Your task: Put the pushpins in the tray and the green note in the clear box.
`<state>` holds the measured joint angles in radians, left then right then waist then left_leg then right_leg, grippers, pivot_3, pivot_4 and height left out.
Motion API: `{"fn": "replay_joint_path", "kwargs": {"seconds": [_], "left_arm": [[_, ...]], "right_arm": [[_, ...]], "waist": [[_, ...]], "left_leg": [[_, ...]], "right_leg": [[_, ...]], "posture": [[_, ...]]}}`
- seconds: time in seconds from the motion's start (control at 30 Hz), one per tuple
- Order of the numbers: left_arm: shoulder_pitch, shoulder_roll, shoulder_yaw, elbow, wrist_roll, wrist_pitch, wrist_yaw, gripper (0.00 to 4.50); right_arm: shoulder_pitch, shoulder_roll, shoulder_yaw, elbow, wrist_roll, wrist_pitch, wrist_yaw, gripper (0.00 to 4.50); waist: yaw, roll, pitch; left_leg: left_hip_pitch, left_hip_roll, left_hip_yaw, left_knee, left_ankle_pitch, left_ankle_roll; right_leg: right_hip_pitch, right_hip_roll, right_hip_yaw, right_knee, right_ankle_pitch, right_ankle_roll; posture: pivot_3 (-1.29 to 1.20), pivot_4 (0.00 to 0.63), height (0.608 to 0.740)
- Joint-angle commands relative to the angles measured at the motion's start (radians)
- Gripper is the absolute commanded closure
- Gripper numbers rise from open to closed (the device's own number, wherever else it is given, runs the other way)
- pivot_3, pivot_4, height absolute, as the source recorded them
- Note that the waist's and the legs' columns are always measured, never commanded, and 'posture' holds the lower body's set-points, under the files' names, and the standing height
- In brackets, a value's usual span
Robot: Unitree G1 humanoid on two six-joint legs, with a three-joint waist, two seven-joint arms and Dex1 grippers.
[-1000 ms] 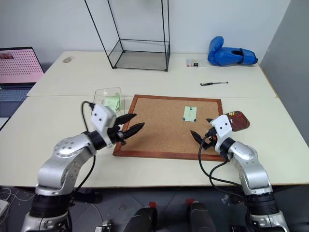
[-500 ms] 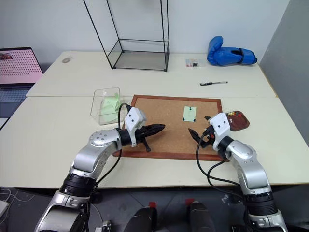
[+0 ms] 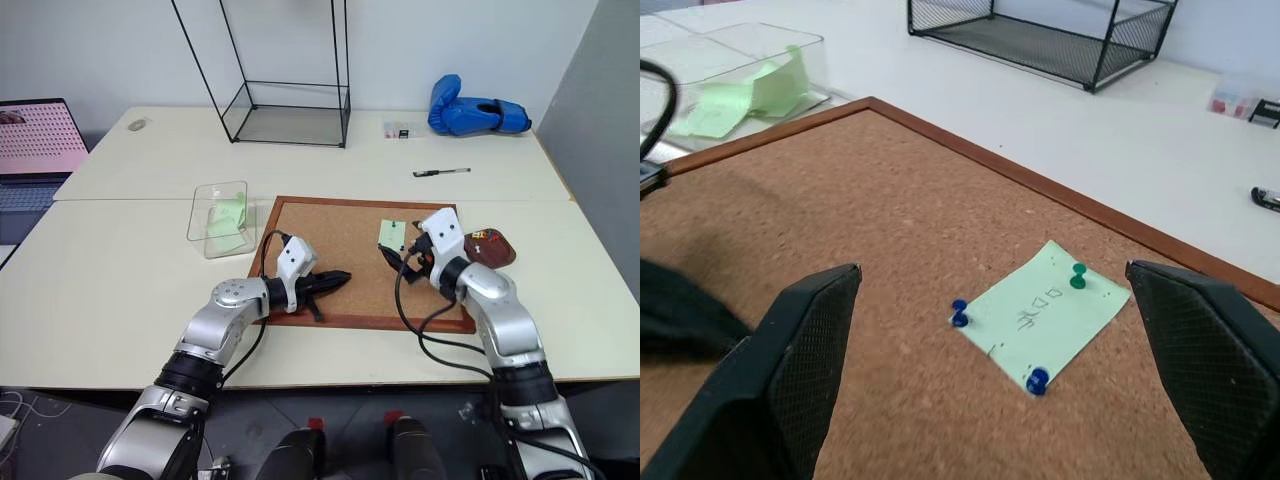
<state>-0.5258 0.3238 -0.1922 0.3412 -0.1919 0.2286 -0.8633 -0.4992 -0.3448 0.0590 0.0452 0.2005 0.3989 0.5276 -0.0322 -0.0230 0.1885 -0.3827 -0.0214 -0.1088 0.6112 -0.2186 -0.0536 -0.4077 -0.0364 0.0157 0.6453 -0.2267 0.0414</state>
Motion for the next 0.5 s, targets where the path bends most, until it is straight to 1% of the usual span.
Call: {"fn": "replay_joint_path", "kwargs": {"seconds": [0.03, 0.17, 0.37, 0.43, 0.47, 0.5], "left_arm": [[0.003, -0.008, -0.018, 0.005, 0.014, 0.001, -0.022, 4.49], [0.023, -0.006, -0.025, -0.017, 0.022, 0.016, -0.031, 4.49], [0.050, 0.001, -0.024, -0.059, 0.026, 0.037, -0.029, 4.49], [0.059, 0.004, -0.024, -0.074, 0.026, 0.046, -0.028, 4.50], [0.062, 0.006, -0.024, -0.081, 0.026, 0.050, -0.027, 4.50], [0.065, 0.007, -0.023, -0.086, 0.026, 0.053, -0.026, 4.50]], "right_arm": [[-0.153, 0.027, -0.019, 0.192, -0.014, -0.017, -0.015, 0.00], [-0.309, 0.043, -0.018, 0.468, -0.054, -0.094, -0.013, 0.00], [-0.462, 0.068, -0.019, 0.816, -0.100, -0.242, -0.010, 0.00], [-0.496, 0.077, -0.014, 0.898, -0.119, -0.282, -0.014, 0.37], [-0.509, 0.081, -0.012, 0.930, -0.129, -0.299, -0.017, 0.45], [-0.520, 0.084, -0.012, 0.958, -0.135, -0.315, -0.018, 0.70]], "waist": [[0.000, 0.000, 0.000], [0.000, 0.001, 0.000], [-0.002, 0.001, 0.000], [-0.003, 0.001, 0.000], [-0.004, 0.001, 0.000], [-0.004, 0.001, 0.000]], "left_leg": [[0.000, 0.000, 0.000, 0.000, 0.000, 0.000], [0.001, 0.000, 0.000, 0.000, 0.000, 0.000], [0.000, -0.001, 0.001, 0.000, 0.000, 0.000], [0.000, -0.001, 0.001, 0.000, 0.000, 0.000], [0.000, -0.001, 0.001, 0.000, 0.000, 0.000], [0.000, -0.001, 0.001, -0.001, 0.000, 0.000]], "right_leg": [[0.000, 0.000, 0.000, 0.000, 0.000, 0.000], [0.000, 0.000, 0.000, 0.000, 0.000, 0.000], [0.000, 0.000, 0.001, 0.000, 0.000, 0.000], [0.000, 0.000, 0.001, 0.000, 0.000, 0.000], [0.000, 0.000, 0.001, 0.000, 0.000, 0.000], [0.000, 0.000, 0.001, 0.000, 0.000, 0.000]], "posture": [[0.00, 0.150, 0.740], [0.00, 0.150, 0.740], [0.00, 0.150, 0.740], [0.00, 0.150, 0.740], [0.00, 0.150, 0.740], [0.00, 0.150, 0.740]]}}
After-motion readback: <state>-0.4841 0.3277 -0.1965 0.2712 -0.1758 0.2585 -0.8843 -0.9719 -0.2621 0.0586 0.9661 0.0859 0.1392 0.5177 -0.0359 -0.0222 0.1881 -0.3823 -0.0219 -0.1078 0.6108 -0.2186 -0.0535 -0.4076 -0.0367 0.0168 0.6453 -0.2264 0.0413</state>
